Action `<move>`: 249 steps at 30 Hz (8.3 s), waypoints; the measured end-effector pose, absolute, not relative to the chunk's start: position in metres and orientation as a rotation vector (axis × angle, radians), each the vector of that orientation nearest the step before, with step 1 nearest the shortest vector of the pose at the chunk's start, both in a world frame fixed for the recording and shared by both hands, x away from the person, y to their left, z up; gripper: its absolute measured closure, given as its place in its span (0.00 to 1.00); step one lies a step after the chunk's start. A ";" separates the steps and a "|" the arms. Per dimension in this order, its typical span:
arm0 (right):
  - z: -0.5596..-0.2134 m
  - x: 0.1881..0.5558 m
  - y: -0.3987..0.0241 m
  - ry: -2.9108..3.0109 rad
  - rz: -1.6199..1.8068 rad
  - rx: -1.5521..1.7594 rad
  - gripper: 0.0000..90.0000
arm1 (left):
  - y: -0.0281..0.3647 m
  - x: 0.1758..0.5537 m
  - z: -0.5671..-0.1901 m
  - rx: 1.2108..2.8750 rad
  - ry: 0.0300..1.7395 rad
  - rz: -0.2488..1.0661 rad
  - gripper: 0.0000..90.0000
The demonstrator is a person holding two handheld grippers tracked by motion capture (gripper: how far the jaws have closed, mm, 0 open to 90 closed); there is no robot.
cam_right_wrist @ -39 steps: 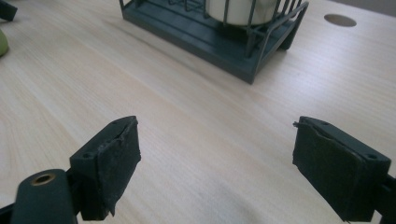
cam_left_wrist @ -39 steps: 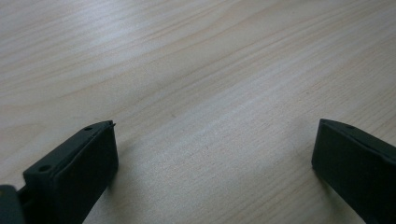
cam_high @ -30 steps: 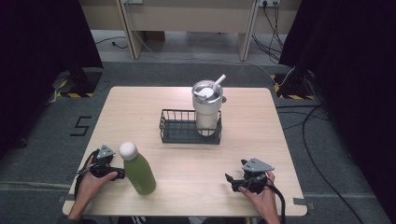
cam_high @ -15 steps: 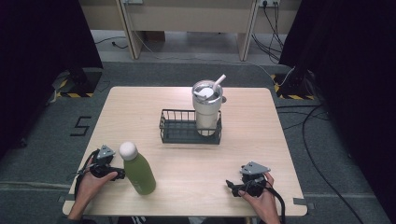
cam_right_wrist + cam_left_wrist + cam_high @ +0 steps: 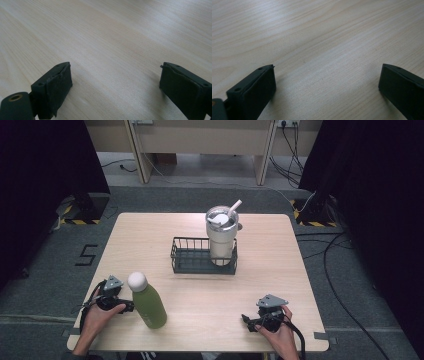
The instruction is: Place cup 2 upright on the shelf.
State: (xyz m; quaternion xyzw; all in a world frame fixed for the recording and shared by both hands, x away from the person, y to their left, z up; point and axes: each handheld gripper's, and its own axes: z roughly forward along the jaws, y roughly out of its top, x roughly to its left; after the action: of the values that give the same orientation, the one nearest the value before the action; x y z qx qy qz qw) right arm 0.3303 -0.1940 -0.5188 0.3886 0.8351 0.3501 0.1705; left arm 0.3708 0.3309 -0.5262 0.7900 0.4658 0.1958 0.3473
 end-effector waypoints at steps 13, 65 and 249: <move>-0.519 0.330 -0.194 2.373 0.995 1.111 0.12 | 0.337 0.364 -0.524 1.996 1.145 0.495 0.17; -0.519 0.331 -0.194 2.376 0.992 1.116 0.10 | 0.339 0.269 -0.491 1.837 0.961 0.513 0.17; -0.519 0.333 -0.193 2.389 0.985 1.106 0.06 | 0.218 0.401 -0.391 1.711 0.716 0.499 0.23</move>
State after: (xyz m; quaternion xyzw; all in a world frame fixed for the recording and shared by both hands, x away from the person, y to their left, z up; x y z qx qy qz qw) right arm 0.3331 -0.1934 -0.5191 0.3881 0.8383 0.3456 0.1645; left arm 0.4007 0.2183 -0.3913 0.7299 0.3056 0.2129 0.5731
